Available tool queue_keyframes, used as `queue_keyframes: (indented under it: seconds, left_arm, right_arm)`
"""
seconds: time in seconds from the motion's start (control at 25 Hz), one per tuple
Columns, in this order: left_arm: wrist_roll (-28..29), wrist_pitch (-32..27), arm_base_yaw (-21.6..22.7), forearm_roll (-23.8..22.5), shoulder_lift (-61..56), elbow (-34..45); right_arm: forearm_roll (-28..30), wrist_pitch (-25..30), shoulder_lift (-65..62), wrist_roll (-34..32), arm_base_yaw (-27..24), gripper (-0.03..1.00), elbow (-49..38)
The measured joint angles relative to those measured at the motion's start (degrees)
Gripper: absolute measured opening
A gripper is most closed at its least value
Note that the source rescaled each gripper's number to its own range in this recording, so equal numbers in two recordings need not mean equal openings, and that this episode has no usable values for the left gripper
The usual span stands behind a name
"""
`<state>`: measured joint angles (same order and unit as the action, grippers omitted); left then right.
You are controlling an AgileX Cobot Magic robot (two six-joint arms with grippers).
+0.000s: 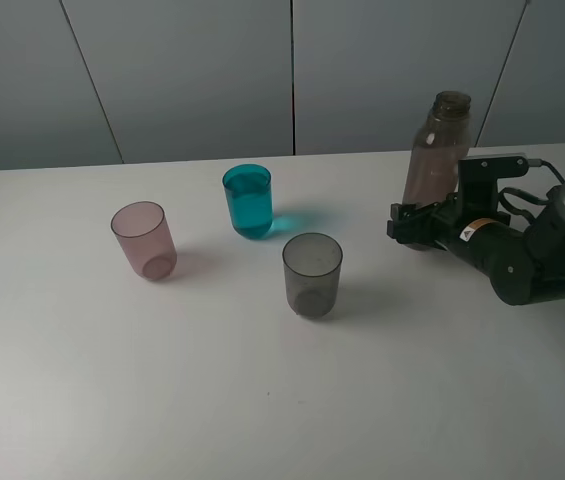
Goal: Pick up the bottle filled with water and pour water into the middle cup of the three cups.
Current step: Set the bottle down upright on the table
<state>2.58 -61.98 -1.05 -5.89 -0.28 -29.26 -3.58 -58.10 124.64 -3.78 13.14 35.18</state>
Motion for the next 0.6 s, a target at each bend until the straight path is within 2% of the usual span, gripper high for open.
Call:
queue_keyframes:
  seconds: [0.6]
  left_arm:
    - [0.00,0.00,0.00,0.00,0.00,0.00]
  right_arm:
    - [0.00,2.14,-5.47,-1.08,0.00,0.53,-4.24]
